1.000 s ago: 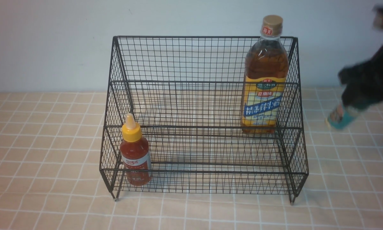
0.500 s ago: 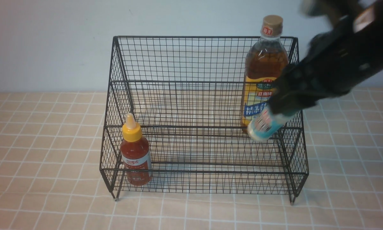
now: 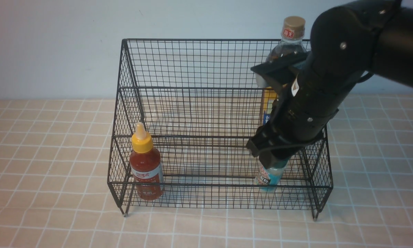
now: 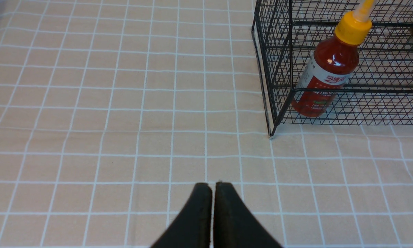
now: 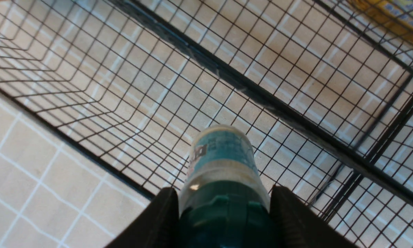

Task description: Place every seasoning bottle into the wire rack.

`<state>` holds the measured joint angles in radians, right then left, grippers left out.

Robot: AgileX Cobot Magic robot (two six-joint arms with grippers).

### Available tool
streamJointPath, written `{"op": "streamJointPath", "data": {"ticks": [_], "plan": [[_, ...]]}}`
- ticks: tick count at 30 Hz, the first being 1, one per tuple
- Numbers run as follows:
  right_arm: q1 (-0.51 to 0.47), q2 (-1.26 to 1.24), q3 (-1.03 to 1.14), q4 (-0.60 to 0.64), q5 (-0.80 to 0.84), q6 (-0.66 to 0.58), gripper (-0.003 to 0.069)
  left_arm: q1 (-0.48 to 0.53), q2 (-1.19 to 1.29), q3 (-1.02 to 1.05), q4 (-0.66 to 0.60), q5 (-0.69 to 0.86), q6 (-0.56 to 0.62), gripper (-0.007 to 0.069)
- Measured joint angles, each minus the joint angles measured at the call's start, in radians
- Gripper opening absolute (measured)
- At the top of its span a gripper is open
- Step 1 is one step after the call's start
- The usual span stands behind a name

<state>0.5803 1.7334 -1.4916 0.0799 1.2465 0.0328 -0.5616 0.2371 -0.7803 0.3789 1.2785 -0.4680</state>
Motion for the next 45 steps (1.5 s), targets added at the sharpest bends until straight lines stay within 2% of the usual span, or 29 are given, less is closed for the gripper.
{"op": "streamJointPath", "data": {"ticks": [14, 25, 30, 36, 42, 45], "plan": [[0.0, 0.05, 0.0, -0.034, -0.005, 0.003, 0.0323, 0.0, 0.0, 0.0, 0.0, 0.0, 0.0, -0.0007], [0.0, 0.079, -0.011, -0.039, -0.01, 0.035, 0.0464, 0.0, 0.0, 0.0, 0.001, 0.0, 0.0, -0.0007], [0.0, 0.056, -0.071, -0.018, -0.006, 0.038, 0.046, 0.0, 0.0, 0.0, 0.001, 0.0, 0.0, -0.0007], [0.0, -0.149, -0.138, -0.01, -0.006, 0.056, 0.034, 0.0, 0.0, 0.0, 0.001, 0.0, 0.0, -0.0007], [0.0, -0.542, -0.144, -0.054, 0.007, 0.039, 0.0071, 0.0, 0.0, 0.0, -0.008, -0.081, -0.001, -0.0007], [0.0, -0.805, -0.094, -0.104, -0.075, 0.04, 0.0003, 0.0, 0.0, 0.0, -0.017, -0.136, -0.001, -0.0007]]}}
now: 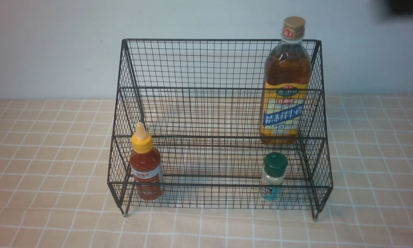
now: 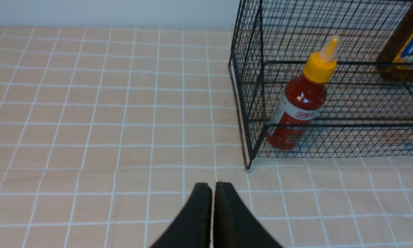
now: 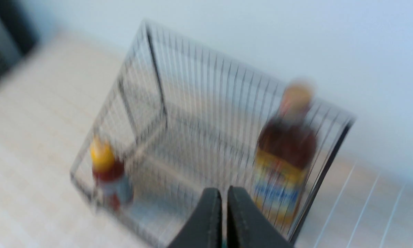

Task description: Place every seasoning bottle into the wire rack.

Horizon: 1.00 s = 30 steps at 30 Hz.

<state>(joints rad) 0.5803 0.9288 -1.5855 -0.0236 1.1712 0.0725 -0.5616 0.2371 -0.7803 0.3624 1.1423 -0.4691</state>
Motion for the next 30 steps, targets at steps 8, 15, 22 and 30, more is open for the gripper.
{"op": "streamJointPath", "data": {"ticks": [8, 15, 22, 30], "plan": [[0.0, -0.624, 0.514, -0.045, -0.577, 0.071, -0.0012, 0.0, 0.0, 0.024, 0.0, -0.158, -0.001, -0.0007], [0.0, -0.847, 0.814, -0.172, -0.755, 0.201, -0.0012, 0.0, 0.001, 0.086, -0.008, -0.319, -0.001, -0.0007], [0.0, -0.949, 0.898, -0.214, -0.896, 0.233, -0.0012, 0.0, 0.002, 0.105, -0.063, -0.39, -0.001, -0.0007], [0.0, -0.952, 0.902, -0.217, -0.903, 0.219, -0.0012, 0.0, 0.002, 0.105, -0.071, -0.412, -0.001, -0.0007]]}}
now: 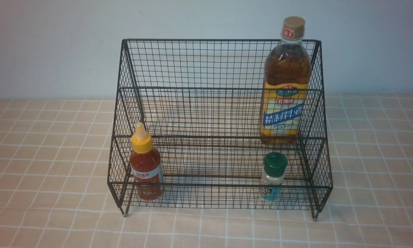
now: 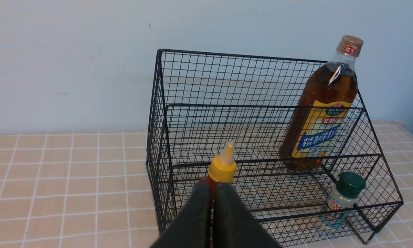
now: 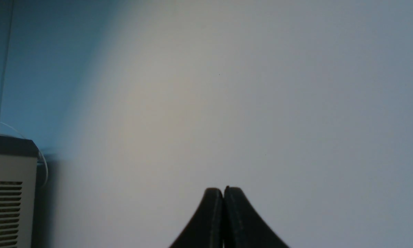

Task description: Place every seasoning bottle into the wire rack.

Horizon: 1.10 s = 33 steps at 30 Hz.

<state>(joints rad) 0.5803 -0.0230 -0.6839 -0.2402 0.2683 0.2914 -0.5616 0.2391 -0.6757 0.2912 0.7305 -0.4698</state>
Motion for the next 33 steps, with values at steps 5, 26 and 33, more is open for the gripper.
{"op": "streamJointPath", "data": {"ticks": [5, 26, 33], "plan": [[0.0, 0.0, 0.0, 0.0, -0.001, -0.001, -0.0012, 0.0, 0.0, 0.0, 0.0, 0.0, 0.0, -0.0007], [0.0, 0.0, 0.0, 0.0, -0.001, -0.002, -0.0012, 0.105, -0.125, 0.185, -0.156, -0.098, 0.378, -0.0007], [0.0, 0.0, 0.0, 0.0, -0.002, -0.003, -0.0012, 0.354, -0.251, 0.522, -0.305, -0.282, 0.569, -0.0007]]}}
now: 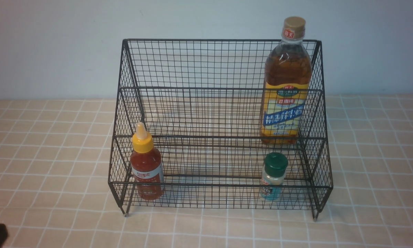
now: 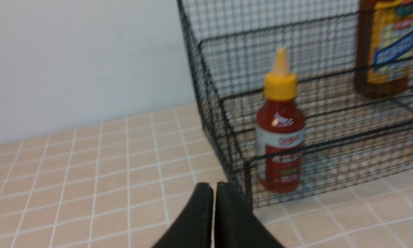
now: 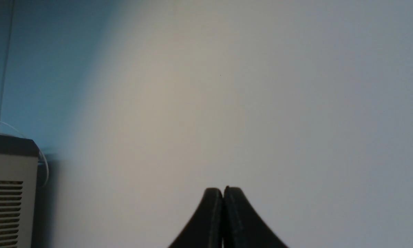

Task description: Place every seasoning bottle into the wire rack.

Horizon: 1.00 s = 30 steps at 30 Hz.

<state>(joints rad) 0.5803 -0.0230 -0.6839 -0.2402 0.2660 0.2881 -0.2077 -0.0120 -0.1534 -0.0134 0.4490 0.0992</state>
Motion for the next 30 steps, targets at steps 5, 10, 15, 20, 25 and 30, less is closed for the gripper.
{"op": "streamJointPath", "data": {"ticks": [5, 10, 15, 20, 25, 30], "plan": [[0.0, 0.0, 0.0, 0.0, 0.002, 0.0, -0.0012, 0.081, 0.0, 0.144, -0.008, -0.068, 0.01, -0.0007], [0.0, 0.0, 0.0, 0.0, 0.003, 0.0, -0.0012, 0.085, 0.0, 0.179, -0.011, -0.068, 0.01, -0.0007], [0.0, 0.0, 0.0, 0.0, 0.007, 0.0, -0.0012, 0.085, 0.0, 0.179, -0.011, -0.067, 0.01, -0.0007], [0.0, 0.0, 0.0, 0.0, 0.007, 0.0, -0.0012, 0.085, 0.0, 0.179, -0.011, -0.067, 0.01, -0.0007], [0.0, 0.0, 0.0, 0.0, 0.008, 0.0, -0.0012, 0.085, 0.0, 0.179, -0.012, -0.067, 0.01, -0.0007], [0.0, 0.0, 0.0, 0.0, 0.008, 0.0, -0.0012, 0.085, 0.0, 0.179, -0.012, -0.067, 0.01, -0.0007]]}}
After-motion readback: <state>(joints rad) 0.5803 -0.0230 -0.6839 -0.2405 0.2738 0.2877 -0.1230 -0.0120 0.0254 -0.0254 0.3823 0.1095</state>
